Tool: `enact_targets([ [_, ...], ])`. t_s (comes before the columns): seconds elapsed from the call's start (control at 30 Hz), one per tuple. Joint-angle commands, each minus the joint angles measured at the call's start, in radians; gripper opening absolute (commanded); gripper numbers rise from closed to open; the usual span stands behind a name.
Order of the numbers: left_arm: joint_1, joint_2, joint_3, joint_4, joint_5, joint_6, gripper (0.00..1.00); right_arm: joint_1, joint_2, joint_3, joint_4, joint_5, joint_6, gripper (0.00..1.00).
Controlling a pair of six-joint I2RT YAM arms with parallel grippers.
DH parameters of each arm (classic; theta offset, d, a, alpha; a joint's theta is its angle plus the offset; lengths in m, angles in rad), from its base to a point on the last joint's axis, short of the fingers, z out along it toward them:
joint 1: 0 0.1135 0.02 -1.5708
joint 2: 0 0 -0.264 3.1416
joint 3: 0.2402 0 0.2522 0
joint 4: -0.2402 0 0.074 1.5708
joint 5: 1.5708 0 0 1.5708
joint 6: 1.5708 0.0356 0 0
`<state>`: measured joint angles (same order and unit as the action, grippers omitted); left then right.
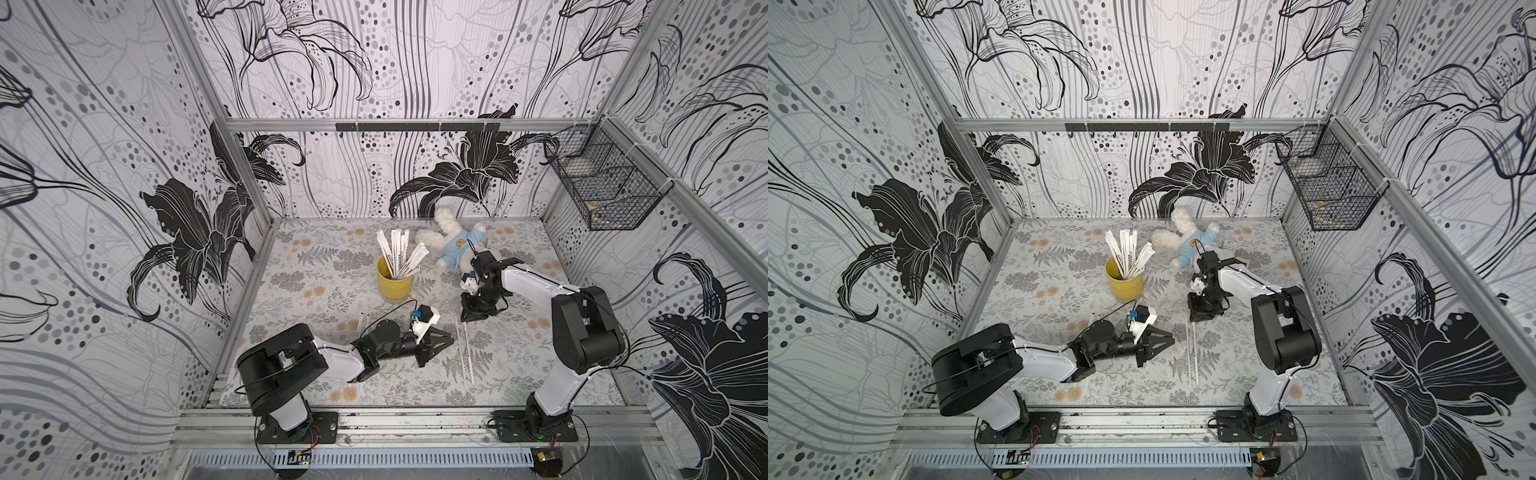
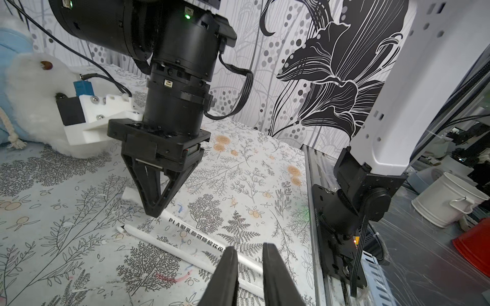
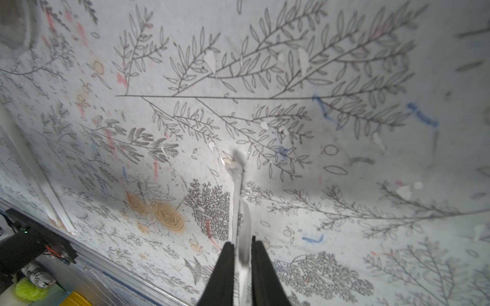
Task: Take the straws out of the storage container
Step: Place the straw at the center of the board.
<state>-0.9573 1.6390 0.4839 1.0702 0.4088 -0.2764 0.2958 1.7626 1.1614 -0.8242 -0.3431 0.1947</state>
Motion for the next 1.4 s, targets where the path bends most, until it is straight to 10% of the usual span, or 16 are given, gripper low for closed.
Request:
enact_targets([
  [0.0, 0.03, 0.035, -0.033, 0.152, 0.067, -0.07, 0.23, -0.004, 0.01, 0.014, 0.0, 0.001, -0.006, 0.22],
  [0.53, 0.068, -0.103, -0.006, -0.036, -0.011, -0.005, 0.22, -0.003, -0.152, 0.024, 0.058, 0.004, 0.031, 0.24],
  [1.03, 0.093, -0.419, 0.175, -0.602, -0.415, 0.208, 0.13, 0.175, -0.507, -0.089, 0.567, 0.124, 0.032, 0.25],
  [1.37, 0.234, -0.481, 0.182, -0.625, -0.45, 0.336, 0.2, 0.264, -0.559, -0.118, 0.762, 0.051, -0.063, 0.32],
])
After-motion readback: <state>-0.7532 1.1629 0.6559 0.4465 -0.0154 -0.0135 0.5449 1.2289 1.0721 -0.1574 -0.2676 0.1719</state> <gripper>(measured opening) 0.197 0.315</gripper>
